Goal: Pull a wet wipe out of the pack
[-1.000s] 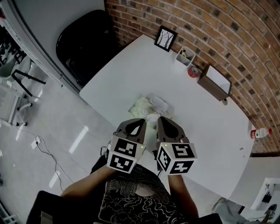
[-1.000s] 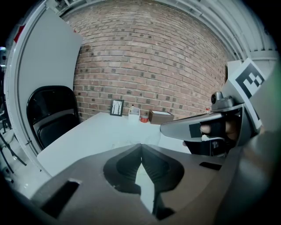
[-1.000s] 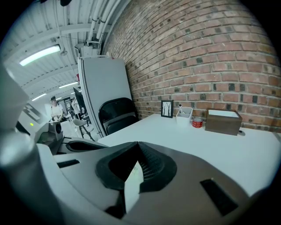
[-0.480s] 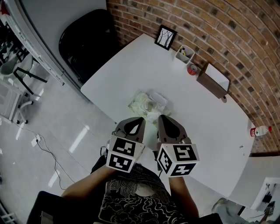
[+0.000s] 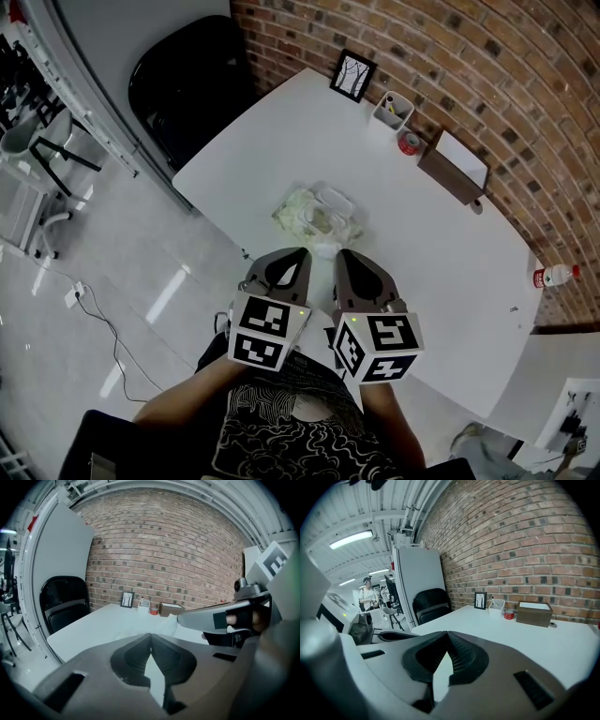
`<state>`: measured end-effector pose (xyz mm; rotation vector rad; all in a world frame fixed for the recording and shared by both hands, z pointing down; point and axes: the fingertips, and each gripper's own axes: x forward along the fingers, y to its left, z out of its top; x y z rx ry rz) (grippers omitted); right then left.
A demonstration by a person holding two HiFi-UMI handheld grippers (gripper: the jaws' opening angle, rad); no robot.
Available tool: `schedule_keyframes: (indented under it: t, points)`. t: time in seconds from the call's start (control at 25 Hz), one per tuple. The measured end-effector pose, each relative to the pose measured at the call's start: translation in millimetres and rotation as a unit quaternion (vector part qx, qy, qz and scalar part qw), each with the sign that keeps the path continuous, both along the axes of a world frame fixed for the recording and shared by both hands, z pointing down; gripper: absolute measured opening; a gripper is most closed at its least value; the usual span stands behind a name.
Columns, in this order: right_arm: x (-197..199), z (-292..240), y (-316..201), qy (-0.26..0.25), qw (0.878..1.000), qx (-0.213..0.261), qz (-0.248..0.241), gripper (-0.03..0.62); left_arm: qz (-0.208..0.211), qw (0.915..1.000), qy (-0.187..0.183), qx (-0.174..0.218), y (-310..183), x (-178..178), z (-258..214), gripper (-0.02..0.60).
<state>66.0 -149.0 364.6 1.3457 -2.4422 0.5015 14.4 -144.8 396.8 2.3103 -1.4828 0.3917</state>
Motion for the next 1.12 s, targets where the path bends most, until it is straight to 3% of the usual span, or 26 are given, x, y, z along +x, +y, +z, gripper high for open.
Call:
schedule_keyframes:
  t: [1.12]
  points:
    - [9,17,55,0.018,1.000,-0.007,-0.015,0.017,-0.007,0.9998,0.002,0.017,51,15,-7,0.012]
